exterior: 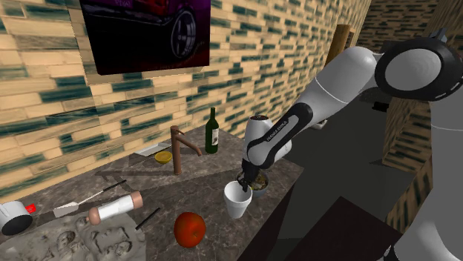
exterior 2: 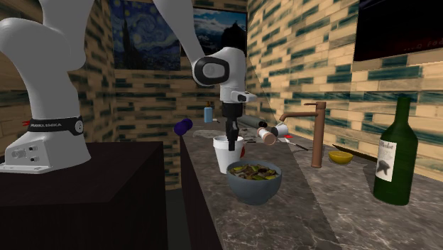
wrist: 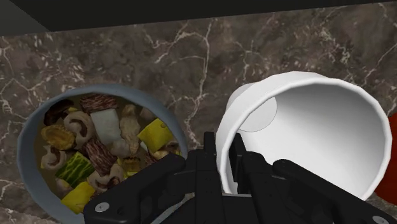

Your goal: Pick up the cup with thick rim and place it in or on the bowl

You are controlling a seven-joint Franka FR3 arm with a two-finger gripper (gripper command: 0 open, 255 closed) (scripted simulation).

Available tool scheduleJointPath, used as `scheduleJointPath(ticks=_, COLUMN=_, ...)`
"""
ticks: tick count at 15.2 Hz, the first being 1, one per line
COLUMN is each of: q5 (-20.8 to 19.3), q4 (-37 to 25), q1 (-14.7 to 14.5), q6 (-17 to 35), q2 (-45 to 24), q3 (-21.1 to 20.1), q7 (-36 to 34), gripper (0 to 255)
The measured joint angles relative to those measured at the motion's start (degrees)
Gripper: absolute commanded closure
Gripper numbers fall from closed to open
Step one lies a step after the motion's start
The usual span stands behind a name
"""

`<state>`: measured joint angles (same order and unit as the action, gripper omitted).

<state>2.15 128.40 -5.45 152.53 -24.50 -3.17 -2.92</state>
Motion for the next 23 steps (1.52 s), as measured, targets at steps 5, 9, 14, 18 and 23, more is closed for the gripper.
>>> scheduleJointPath(ticks=5, q5=0.1, q4=0.3, q1=0.0, q6=-3.2, q2=3.6, q3=-0.1, q7=-0.2, gripper=255)
scheduleJointPath(ticks=9, q5=0.1, q4=0.3, q1=0.1, q6=-5.9, q2=6.2, q3=-0.1, q7=-0.2, gripper=255)
scheduleJointPath(ticks=14, q5=0.3, q4=0.3, q1=0.3, q6=-9.2, q2=9.4, q3=-0.1, q7=0.0, gripper=255)
scheduleJointPath(ticks=18, q5=0.3, q4=-0.1, q1=0.2, q6=-12.0, q2=11.9, q3=-0.2, q7=-0.2, gripper=255)
scheduleJointPath(ticks=23, q5=0.4, q4=-0.7, q1=0.3, q6=-15.4, q2=14.7, q3=-0.2, q7=-0.1, gripper=255)
